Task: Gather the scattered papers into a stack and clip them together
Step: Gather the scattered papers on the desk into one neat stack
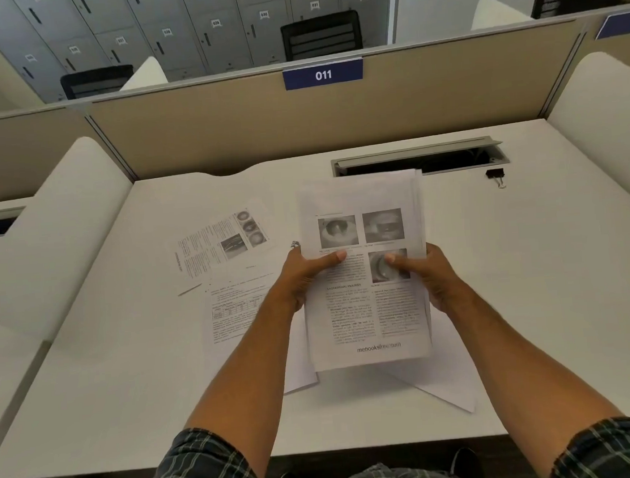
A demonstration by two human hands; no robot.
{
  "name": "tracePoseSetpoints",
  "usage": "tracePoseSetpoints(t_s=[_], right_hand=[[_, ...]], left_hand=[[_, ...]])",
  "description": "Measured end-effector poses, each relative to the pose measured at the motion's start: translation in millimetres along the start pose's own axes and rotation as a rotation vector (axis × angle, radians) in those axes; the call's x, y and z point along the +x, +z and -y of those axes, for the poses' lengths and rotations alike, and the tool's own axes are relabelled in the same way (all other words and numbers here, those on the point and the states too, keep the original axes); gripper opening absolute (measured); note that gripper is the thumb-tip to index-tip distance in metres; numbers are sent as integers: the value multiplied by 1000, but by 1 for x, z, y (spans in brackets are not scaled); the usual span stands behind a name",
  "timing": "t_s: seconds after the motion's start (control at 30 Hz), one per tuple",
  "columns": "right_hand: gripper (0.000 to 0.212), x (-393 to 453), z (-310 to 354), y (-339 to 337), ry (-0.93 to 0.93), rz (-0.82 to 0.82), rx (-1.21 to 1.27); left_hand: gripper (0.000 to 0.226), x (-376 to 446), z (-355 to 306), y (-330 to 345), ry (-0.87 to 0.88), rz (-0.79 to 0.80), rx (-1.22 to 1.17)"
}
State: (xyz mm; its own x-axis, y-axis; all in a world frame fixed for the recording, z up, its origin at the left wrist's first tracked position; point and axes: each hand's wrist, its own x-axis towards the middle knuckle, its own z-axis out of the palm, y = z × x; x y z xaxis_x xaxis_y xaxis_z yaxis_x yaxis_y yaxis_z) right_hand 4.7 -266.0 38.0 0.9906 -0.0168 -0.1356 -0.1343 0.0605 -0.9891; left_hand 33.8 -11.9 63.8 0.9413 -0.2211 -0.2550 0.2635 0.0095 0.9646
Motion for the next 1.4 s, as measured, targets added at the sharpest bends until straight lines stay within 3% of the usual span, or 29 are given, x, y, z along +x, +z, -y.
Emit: tracePoseSetpoints(t_s=[0.17, 0.27, 0.3, 0.37, 0.43, 0.57, 0.6, 0.73, 0.83, 0.97, 1.13, 1.23, 1.4], right_hand=[[45, 1, 15, -9, -183, 63, 72], [36, 3, 15, -9, -297, 130, -38], [30, 3, 12, -9, -324, 152, -77], [31, 2, 2, -8, -267, 129, -75], [60, -1, -13, -9, -213, 99, -15], [75, 0, -23, -4, -216, 40, -9], [75, 0, -21, -2, -210, 30, -6], [42, 2, -10, 3, -80, 69, -86], [47, 4, -20, 3, 1, 71, -155], [28, -7, -36, -8, 90, -5, -89], [24, -17, -57, -40, 215, -199, -90], [19, -22, -67, -56, 256, -289, -123], [18, -27, -77, -66, 296, -343, -89]], left_hand=[[50, -6, -11, -1, 146, 140, 10], [23, -8, -12, -3, 151, 125, 146], [23, -9, -9, -4, 147, 107, 178], [44, -9, 4, -6, 146, 77, 199], [56, -14, 17, -6, 137, 56, 223], [21, -15, 29, -11, 93, -35, 340], [16, -11, 29, -13, 78, -58, 336], [3, -6, 18, -16, -6, -133, 274], [32, -12, 28, -22, -78, -64, 151], [27, -12, 43, -22, -132, -68, 208], [44, 0, 66, -24, -103, -284, 921], [63, 4, 77, -25, -148, -246, 1071], [69, 12, 81, -23, -192, -304, 1149]])
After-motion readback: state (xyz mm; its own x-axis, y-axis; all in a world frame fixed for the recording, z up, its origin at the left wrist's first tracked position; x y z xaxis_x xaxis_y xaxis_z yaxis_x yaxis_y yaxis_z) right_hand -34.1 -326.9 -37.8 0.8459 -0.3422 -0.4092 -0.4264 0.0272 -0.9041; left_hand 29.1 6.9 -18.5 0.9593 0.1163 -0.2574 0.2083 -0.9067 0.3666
